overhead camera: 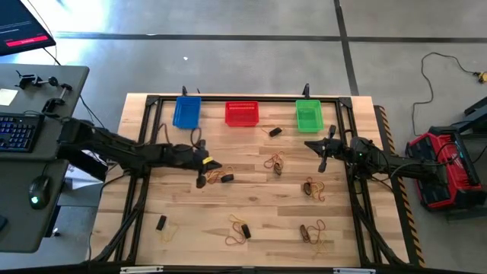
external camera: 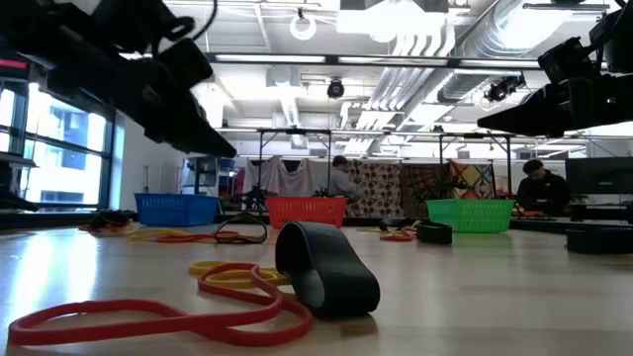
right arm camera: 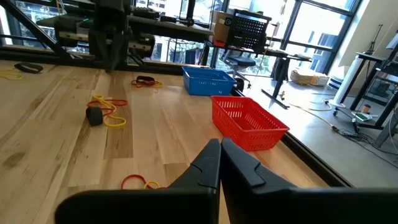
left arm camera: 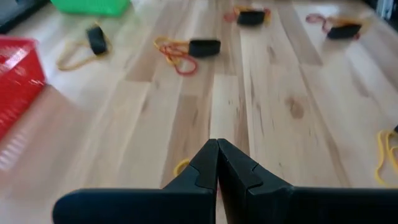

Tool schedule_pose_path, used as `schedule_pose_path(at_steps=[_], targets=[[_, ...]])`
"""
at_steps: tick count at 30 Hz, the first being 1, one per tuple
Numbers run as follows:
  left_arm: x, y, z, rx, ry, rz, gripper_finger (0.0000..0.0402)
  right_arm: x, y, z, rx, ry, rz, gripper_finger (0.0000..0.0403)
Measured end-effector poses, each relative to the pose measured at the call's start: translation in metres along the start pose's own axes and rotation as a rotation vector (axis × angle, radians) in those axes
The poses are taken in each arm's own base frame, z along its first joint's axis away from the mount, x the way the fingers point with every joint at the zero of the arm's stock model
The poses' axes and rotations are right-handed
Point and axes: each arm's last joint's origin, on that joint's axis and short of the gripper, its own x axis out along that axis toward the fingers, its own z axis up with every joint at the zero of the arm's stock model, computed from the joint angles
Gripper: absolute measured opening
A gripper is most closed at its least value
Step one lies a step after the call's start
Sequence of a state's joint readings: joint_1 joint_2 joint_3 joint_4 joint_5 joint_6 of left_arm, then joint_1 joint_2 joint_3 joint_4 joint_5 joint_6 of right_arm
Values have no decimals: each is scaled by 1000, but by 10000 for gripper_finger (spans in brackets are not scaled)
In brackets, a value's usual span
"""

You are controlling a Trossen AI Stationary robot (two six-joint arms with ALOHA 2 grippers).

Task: Sort rubber bands into baskets
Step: Put the yellow rubberband into the orange bin

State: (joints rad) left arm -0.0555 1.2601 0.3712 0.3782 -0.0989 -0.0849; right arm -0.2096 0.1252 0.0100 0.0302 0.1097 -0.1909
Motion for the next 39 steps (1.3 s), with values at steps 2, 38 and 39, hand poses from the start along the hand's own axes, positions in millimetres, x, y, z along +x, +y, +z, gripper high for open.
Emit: schedule_pose_path(at_steps=[2,38,39], targets=[[8,-1,-1,3,33,-11,0,0,0,0,0,0,0,0],[27,0,-20,-63,423,80,51,0,0,0,0,0,0,0],[27,0,-21,-60,426,81,51,0,0,0,0,-1,0,0]])
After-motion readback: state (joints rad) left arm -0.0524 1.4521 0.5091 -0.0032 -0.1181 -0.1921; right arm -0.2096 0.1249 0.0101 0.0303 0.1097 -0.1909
